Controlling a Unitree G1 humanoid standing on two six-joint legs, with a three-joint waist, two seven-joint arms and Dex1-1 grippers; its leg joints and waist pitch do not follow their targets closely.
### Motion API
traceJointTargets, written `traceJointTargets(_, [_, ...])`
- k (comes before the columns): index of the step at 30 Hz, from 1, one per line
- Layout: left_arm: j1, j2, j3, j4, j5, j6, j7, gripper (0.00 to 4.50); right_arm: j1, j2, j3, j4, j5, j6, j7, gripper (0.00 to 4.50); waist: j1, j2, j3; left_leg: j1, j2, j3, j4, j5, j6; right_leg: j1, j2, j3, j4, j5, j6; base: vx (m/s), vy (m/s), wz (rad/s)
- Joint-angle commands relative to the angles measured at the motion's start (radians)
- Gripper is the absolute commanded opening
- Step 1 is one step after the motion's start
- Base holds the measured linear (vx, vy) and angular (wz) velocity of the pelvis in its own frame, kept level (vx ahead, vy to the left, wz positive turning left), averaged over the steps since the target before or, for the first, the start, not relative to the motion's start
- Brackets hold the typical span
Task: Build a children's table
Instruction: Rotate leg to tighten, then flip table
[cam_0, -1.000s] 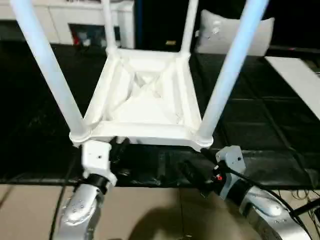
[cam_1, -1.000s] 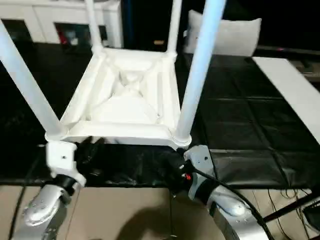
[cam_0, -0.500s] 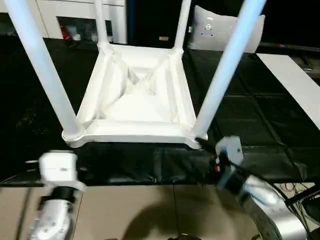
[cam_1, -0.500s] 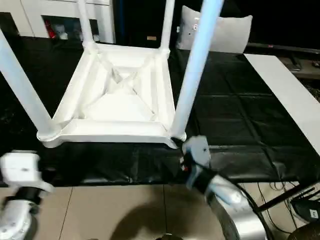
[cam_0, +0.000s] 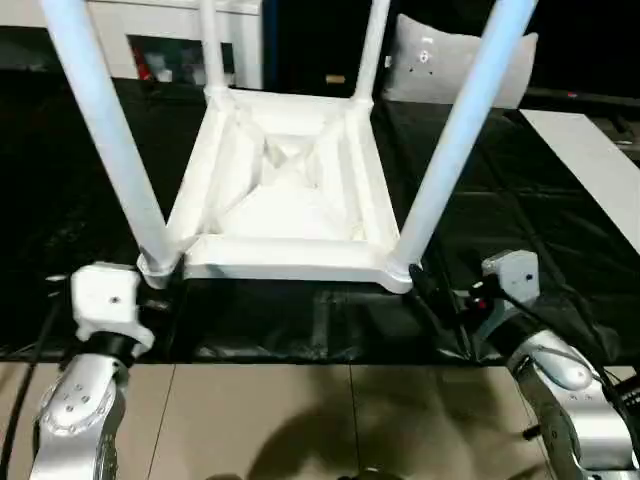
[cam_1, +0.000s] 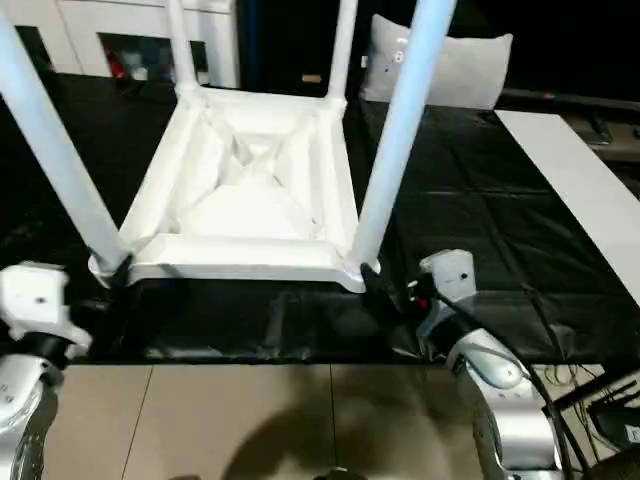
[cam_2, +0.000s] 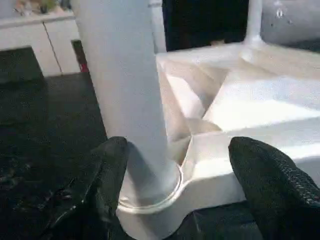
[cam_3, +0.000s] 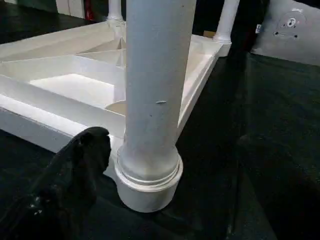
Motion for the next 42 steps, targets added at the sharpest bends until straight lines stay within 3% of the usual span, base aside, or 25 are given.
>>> traceJointTargets(1, [-0.024,0.021,-0.008,0.032,-0.009,0.014,-0.015,3.64,0.011,0.014,0.02,-0.013,0.003,-0.015,0.017,4.5,0.005,0.015,-0.05,-0.023,0.046,-0.003,-0.084,0.002,0.078,0.061,-0.088,0.068,-0.075,-0.045,-0.182,0.0,0.0,0.0])
traceJointTargets(3, [-0.036,0.029,-0.009,0.052,-0.008,0.012,-0.02,3.64,0.015,0.024,0.034,-0.017,0.007,-0.019,0.023,4.5,0.007,0.015,-0.05,-0.024,0.045,-0.003,-0.086,-0.011,0.082,0.059,-0.089,0.068,-0.077,-0.069,-0.179,0.0,0.0,0.0])
traceJointTargets(5, [-0.077,0.031,0.016,0.104,-0.004,0.012,0.009,3.64,0.037,0.037,0.094,-0.055,0.028,-0.007,0.073,4.5,0.01,0.017,-0.049,-0.023,0.048,-0.004,-0.088,-0.029,0.076,0.058,-0.09,0.067,-0.081,-0.105,-0.172,0.0,0.0,0.0])
traceJointTargets(7, [-0.088,0.032,0.02,0.118,-0.003,0.011,0.013,3.64,0.046,0.036,0.116,-0.073,0.042,0.007,0.095,4.5,0.013,0.019,-0.047,-0.023,0.05,-0.005,-0.091,-0.055,0.072,0.057,-0.09,0.067,-0.085,-0.133,-0.162,0.0,0.0,0.0])
traceJointTargets(8, [-0.107,0.032,0.029,0.136,-0.017,0.013,0.015,3.64,0.058,0.029,0.151,-0.1,0.059,0.025,0.127,4.5,0.012,0.019,-0.048,-0.025,0.051,-0.007,-0.093,-0.057,0.068,0.059,-0.09,0.066,-0.083,-0.134,-0.161,0.0,0.0,0.0])
traceJointTargets(12, [-0.131,0.03,0.035,0.156,-0.036,0.012,0.014,3.64,0.062,0.026,0.174,-0.114,0.07,0.041,0.149,4.5,0.014,0.017,-0.049,-0.026,0.052,-0.008,-0.093,-0.047,0.062,0.058,-0.092,0.068,-0.082,-0.12,-0.163,0.0,0.0,0.0])
traceJointTargets(13, [-0.176,0.033,0.036,0.206,-0.055,0.001,0.004,3.64,0.054,0.033,0.198,-0.113,0.067,0.053,0.165,4.5,0.013,0.015,-0.051,-0.026,0.052,-0.007,-0.091,-0.042,0.06,0.056,-0.091,0.068,-0.081,-0.11,-0.167,0.0,0.0,0.0])
traceJointTargets(14, [-0.176,0.033,0.036,0.206,-0.055,0.001,0.004,3.49,0.054,0.033,0.198,-0.113,0.067,0.053,0.165,4.5,0.015,0.015,-0.051,-0.024,0.046,-0.005,-0.09,-0.038,0.061,0.055,-0.089,0.068,-0.082,-0.109,-0.165,0.0,0.0,0.0])
traceJointTargets(22, [-0.269,0.046,0.033,0.322,-0.055,-0.013,0.001,2.86,0.027,0.047,0.262,-0.108,0.074,0.071,0.197,4.5,0.014,0.009,-0.055,-0.027,0.049,-0.007,-0.088,0.005,0.06,0.059,-0.093,0.067,-0.075,-0.061,-0.168,0.0,0.0,0.0])
traceJointTargets(24, [-0.292,0.058,0.026,0.354,-0.048,-0.015,-0.001,2.86,0.013,0.058,0.274,-0.097,0.068,0.07,0.201,4.5,0.013,0.01,-0.054,-0.027,0.048,-0.008,-0.089,0.007,0.063,0.059,-0.093,0.067,-0.075,-0.058,-0.169,0.0,0.0,0.0])
traceJointTargets(33, [-0.312,0.053,0.028,0.365,-0.07,-0.012,-0.018,2.12,0.007,0.078,0.291,-0.096,0.072,0.072,0.198,4.5,0.015,0.014,-0.05,-0.027,0.051,-0.006,-0.092,-0.012,0.046,0.059,-0.097,0.069,-0.075,-0.058,-0.182,0.0,0.0,0.0])
traceJointTargets(38, [-0.305,0.042,0.02,0.353,-0.089,0.006,-0.022,2.03,0.014,0.082,0.297,-0.098,0.073,0.074,0.2,4.5,0.016,0.015,-0.048,-0.027,0.052,-0.007,-0.094,-0.031,0.041,0.058,-0.097,0.069,-0.078,-0.087,-0.177,0.0,0.0,0.0])
traceJointTargets(42, [-0.296,-0.002,0.04,0.304,-0.156,0.086,-0.004,2.03,0.01,0.091,0.287,-0.09,0.069,0.084,0.174,4.5,0.016,0.016,-0.049,-0.027,0.054,-0.007,-0.093,-0.018,0.034,0.058,-0.098,0.069,-0.074,-0.06,-0.188,0.0,0.0,0.0])
